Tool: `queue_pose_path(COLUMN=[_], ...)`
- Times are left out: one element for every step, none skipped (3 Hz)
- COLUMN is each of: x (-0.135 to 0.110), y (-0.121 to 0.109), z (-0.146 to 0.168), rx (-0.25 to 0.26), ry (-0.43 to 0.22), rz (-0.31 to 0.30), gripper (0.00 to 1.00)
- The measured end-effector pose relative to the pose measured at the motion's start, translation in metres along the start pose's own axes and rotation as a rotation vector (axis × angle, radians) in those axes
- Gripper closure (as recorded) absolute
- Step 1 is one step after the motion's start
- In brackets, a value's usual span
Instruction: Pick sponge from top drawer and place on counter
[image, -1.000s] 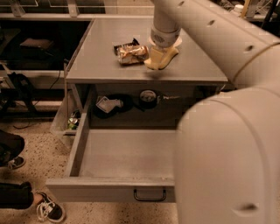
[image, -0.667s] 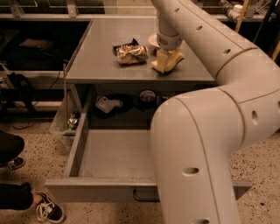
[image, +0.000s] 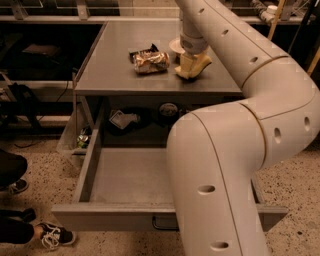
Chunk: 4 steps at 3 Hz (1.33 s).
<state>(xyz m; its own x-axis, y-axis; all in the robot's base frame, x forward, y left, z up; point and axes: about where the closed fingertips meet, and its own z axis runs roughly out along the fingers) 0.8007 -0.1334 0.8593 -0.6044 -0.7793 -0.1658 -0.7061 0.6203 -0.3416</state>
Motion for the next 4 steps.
queue_pose_path(x=[0.0000, 0.0000, 0.0000, 0.0000], y=[0.0000, 0.0000, 0.0000, 0.0000], z=[0.0000, 0.0001, 0.0001, 0.0001], rx=[0.000, 0.000, 0.000, 0.000], ry=[0.000, 0.000, 0.000, 0.000], rz=[0.000, 0.000, 0.000, 0.000], gripper=[0.36, 0.13, 0.00, 0.00])
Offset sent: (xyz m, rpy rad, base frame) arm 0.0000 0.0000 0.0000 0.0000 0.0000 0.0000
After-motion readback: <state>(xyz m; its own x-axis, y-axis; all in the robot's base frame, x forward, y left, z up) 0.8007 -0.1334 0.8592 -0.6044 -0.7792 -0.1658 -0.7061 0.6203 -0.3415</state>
